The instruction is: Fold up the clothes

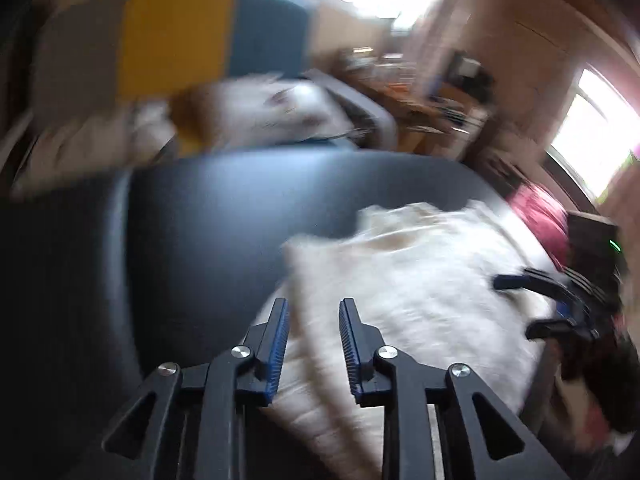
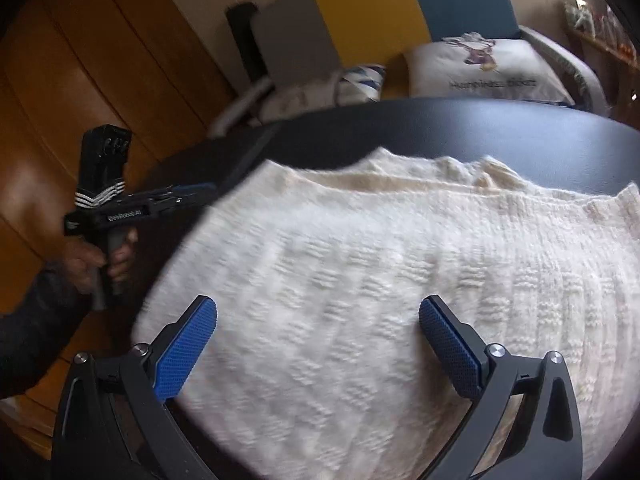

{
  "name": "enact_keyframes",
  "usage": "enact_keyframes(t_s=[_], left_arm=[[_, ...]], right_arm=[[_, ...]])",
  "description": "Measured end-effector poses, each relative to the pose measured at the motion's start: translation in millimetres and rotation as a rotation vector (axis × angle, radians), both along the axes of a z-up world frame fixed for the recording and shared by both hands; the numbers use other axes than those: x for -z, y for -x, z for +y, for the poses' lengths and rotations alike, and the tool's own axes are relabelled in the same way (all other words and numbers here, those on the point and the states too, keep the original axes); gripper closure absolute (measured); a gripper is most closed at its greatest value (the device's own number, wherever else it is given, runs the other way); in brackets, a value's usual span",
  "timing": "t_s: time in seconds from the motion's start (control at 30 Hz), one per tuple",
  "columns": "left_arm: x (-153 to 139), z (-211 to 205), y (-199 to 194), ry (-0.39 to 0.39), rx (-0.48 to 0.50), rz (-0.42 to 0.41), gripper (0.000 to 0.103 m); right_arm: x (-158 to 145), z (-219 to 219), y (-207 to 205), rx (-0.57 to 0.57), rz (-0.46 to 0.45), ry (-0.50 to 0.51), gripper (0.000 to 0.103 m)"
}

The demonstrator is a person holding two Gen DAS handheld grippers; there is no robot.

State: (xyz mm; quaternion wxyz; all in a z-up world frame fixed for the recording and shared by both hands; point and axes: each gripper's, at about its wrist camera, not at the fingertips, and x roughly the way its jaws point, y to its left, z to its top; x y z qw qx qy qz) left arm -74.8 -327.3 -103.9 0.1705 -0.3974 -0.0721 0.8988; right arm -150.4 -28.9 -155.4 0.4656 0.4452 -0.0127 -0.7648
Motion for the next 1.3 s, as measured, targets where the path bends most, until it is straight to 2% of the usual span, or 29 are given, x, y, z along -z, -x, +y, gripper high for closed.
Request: enact_keyframes(t_s=[0.1,0.2,0.33,0.57,0.7,0.93,1.1,1.17,1.2,1.3], left_arm=[[-18.4,37.7,14.5,0.127,0.207,0.046,0.073],[-15.0,74.1,44.4,0.241,0.389,-0.006,0.072],[5.7,88.6,77.0,0.267,0.518,-0.122,0.072],[30.7,93.7,126.7,0.155,0.617,-0.279,0.072],[43.4,97.6,132.6,0.196,0.666,-0.337,0.072],[45.9,99.0,141.8,0.194,0.698,-0.378,0.071],[48.3,105.9,137.2,0.230,0.725,-0.364,0.072],[46.7,105.3,135.3,0.252,0.706,-0.358,0.081],[45.0,105.6,132.3,0.287,0.692,-0.329,0.094],[38.9,106.3,121.9,0.345,0.644,-0.242,0.099]], right_arm=[[0.6,3.9,-2.5,-0.010,-0.002,0.002,0.000],[1.1,10.3,-5.7,-0.024,-0.003,0.000,0.000],[0.0,19.9,-9.1,-0.055,-0.001,0.006,0.000],[7.3,28.6,-5.5,-0.085,-0.009,0.053,0.000],[7.2,33.6,-3.6,-0.095,-0.019,0.081,0.000],[-1.2,37.2,-3.4,-0.116,-0.008,0.077,0.000],[-3.0,45.0,2.0,-0.067,-0.023,0.086,0.000],[-2.3,45.0,3.8,-0.052,-0.029,0.080,0.000],[-3.1,44.6,2.7,-0.048,-0.023,0.074,0.000],[-6.4,40.5,1.1,-0.040,-0.002,0.053,0.000]])
